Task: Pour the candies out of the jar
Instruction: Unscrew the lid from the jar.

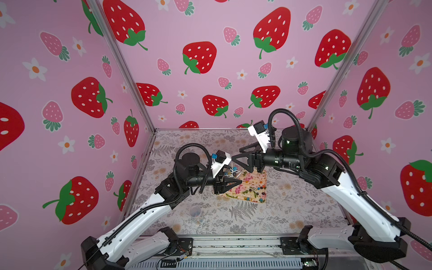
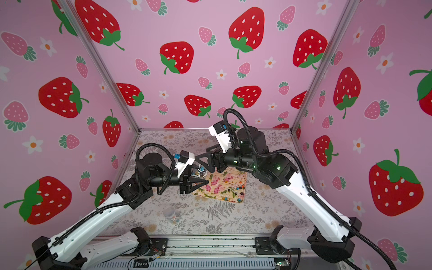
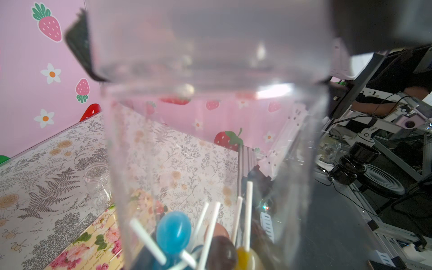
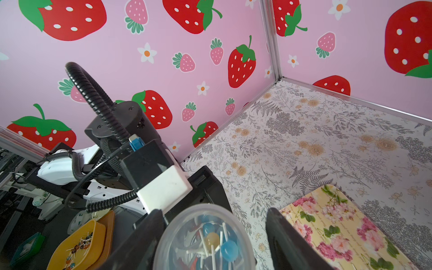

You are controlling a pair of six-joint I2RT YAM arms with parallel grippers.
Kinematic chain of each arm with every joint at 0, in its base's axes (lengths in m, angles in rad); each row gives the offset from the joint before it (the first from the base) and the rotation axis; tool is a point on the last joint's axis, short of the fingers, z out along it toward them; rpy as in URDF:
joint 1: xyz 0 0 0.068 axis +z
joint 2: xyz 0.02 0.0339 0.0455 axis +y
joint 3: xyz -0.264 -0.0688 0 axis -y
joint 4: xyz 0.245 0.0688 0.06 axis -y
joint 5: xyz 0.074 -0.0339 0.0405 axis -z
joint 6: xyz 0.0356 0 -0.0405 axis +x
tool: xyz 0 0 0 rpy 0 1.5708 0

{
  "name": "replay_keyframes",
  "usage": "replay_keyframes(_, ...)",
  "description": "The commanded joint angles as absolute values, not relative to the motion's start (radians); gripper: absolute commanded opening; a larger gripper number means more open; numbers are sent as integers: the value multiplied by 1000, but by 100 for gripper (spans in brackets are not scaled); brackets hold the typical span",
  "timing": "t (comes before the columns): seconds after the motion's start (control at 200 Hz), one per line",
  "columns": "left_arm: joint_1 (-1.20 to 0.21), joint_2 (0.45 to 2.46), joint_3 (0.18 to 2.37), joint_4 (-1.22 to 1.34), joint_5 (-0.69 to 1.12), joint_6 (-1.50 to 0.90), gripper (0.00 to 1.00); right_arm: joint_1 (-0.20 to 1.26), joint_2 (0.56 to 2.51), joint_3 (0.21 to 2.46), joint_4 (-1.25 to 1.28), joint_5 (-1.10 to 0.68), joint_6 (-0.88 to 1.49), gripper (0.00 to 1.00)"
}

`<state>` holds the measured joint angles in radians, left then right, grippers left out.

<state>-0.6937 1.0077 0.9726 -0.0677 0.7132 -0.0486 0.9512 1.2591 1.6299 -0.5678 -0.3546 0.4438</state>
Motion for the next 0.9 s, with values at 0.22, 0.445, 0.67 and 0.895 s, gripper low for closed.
replay_keyframes(0.22, -694, 991, 979, -31, 736, -31, 45, 954, 1276, 1670, -599, -382, 373, 53)
replay_keyframes(0.445, -694, 987, 993, -36, 770, -35, 45, 901, 1268, 1690, -568, -508, 255, 48)
replay_keyframes(0.67, -694, 1000, 1023, -54, 847, -39, 45, 833, 1278, 1716, -533, -829, 38, 50)
replay_keyframes(0.895, -692, 1021, 1038, -63, 879, -25, 45, 773, 1297, 1739, -499, -980, -106, 51)
